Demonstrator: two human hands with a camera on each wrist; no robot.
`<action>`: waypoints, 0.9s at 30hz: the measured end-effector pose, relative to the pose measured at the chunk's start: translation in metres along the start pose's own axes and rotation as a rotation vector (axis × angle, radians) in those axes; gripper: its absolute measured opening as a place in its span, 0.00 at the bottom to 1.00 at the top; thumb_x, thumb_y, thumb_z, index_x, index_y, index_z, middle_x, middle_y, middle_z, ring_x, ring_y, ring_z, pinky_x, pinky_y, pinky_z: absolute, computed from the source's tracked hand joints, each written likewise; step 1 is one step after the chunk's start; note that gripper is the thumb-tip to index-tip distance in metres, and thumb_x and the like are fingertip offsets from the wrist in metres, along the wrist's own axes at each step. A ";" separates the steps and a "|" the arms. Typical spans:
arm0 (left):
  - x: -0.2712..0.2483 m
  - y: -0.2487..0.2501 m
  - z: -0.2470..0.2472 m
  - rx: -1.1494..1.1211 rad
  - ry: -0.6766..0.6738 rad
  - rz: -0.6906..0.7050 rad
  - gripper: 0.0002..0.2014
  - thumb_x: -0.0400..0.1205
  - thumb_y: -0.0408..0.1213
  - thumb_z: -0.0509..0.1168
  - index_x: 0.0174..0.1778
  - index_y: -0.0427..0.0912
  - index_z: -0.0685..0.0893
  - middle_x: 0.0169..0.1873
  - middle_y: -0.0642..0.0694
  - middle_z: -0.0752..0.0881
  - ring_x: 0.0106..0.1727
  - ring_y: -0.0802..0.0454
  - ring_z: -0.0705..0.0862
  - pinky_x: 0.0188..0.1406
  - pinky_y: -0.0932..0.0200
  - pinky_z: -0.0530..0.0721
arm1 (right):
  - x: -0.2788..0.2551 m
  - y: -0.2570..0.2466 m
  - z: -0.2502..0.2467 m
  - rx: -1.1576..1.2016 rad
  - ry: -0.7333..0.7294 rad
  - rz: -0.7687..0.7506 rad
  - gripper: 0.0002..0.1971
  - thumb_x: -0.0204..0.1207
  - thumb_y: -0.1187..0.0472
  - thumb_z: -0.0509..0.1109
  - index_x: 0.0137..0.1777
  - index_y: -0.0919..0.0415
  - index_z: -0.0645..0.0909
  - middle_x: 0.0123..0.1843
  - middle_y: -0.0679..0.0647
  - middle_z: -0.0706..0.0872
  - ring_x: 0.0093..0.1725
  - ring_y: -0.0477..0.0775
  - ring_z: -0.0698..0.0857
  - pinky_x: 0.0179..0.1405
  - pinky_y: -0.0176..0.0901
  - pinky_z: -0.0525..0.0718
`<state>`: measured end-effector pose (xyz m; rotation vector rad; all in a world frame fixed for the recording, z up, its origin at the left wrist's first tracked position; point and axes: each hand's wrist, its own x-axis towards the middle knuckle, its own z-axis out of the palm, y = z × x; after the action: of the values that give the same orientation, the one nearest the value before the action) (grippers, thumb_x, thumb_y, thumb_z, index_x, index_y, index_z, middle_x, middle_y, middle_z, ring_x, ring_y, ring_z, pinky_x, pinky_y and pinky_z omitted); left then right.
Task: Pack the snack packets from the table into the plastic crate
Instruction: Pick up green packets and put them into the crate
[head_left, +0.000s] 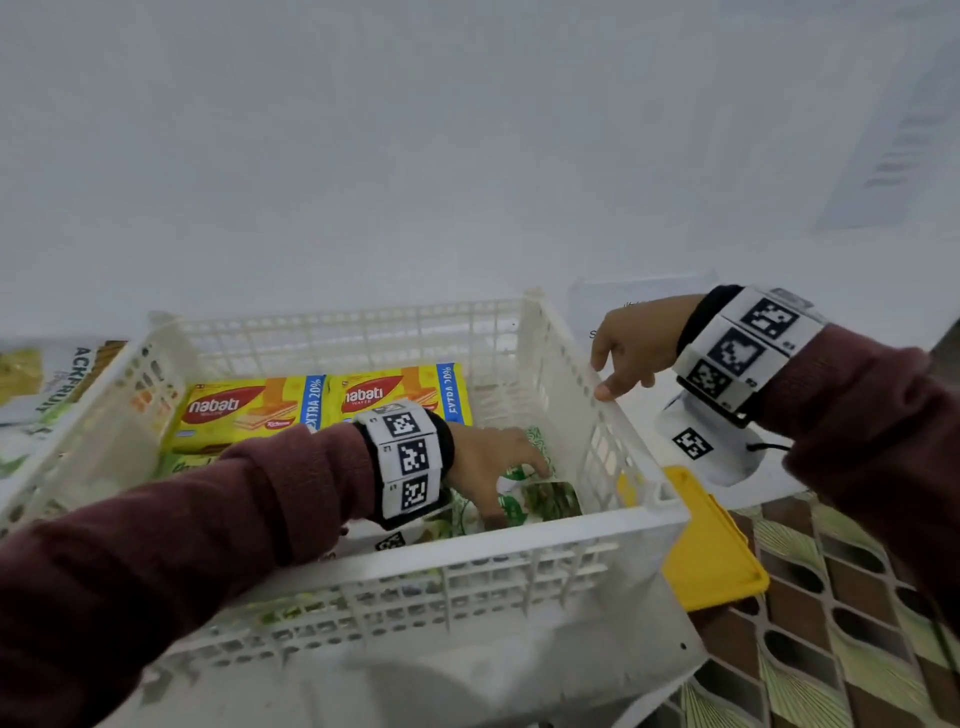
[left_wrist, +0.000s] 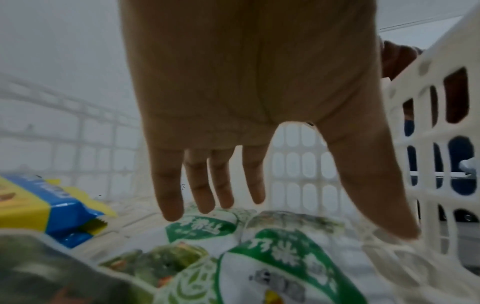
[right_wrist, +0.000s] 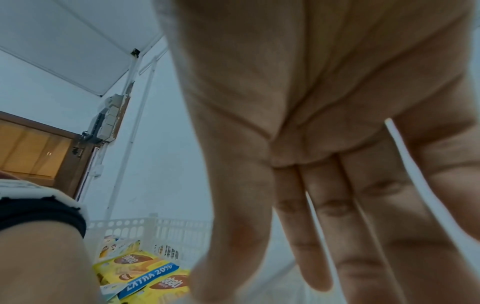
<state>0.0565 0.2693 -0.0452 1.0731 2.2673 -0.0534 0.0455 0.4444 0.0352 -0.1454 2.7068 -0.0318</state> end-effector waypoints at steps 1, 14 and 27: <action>0.000 -0.001 0.000 0.031 -0.008 -0.008 0.36 0.76 0.37 0.72 0.78 0.45 0.62 0.72 0.40 0.64 0.74 0.45 0.65 0.68 0.55 0.68 | 0.000 0.000 0.000 0.000 0.002 0.001 0.29 0.73 0.48 0.72 0.68 0.64 0.74 0.30 0.47 0.80 0.37 0.51 0.82 0.37 0.31 0.75; 0.017 0.003 0.011 0.521 0.085 -0.076 0.37 0.74 0.50 0.71 0.74 0.39 0.65 0.71 0.41 0.66 0.71 0.42 0.66 0.68 0.47 0.70 | 0.003 -0.003 0.002 -0.090 0.021 0.020 0.28 0.74 0.47 0.71 0.69 0.63 0.74 0.29 0.47 0.79 0.32 0.46 0.79 0.34 0.31 0.74; -0.084 -0.082 -0.036 0.022 0.211 -0.551 0.19 0.79 0.45 0.68 0.62 0.40 0.75 0.53 0.45 0.78 0.52 0.47 0.78 0.47 0.58 0.74 | 0.009 -0.106 -0.029 -0.229 0.062 -0.323 0.25 0.67 0.53 0.78 0.64 0.59 0.79 0.46 0.54 0.86 0.48 0.53 0.83 0.51 0.42 0.80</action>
<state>0.0197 0.1666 0.0120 0.4504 2.6980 -0.1981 0.0358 0.3376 0.0628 -0.6578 2.7124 0.1813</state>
